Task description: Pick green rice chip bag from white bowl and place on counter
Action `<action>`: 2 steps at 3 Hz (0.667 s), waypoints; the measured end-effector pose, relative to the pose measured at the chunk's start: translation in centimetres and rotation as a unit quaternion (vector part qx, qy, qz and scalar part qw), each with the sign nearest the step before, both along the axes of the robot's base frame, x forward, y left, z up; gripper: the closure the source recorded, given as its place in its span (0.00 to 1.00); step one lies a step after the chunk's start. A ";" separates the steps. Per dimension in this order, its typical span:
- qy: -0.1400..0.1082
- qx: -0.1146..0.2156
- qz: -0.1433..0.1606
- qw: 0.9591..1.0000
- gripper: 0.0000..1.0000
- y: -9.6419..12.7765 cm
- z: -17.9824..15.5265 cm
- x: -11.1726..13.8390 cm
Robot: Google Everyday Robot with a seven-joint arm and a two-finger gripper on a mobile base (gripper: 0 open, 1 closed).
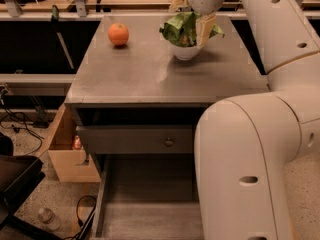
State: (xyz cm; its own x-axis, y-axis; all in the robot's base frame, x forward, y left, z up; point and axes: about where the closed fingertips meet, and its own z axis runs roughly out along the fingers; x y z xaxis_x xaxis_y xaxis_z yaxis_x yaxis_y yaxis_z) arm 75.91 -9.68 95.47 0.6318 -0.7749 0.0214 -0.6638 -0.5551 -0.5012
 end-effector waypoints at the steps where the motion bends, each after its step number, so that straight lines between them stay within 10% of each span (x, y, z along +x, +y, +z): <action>1: 0.005 -0.003 0.018 1.000 0.47 1.3 -1.2 0.7; 2: 0.000 0.000 0.017 1.000 0.70 1.5 -1.4 1.2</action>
Offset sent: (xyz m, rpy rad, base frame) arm 0.0060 0.0112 -0.0107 -0.0044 0.0084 0.0308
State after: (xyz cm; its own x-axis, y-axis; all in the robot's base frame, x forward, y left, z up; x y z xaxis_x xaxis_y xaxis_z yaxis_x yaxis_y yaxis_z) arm 77.06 -8.16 94.05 0.6577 -0.7530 0.0210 -0.6448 -0.5772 -0.5011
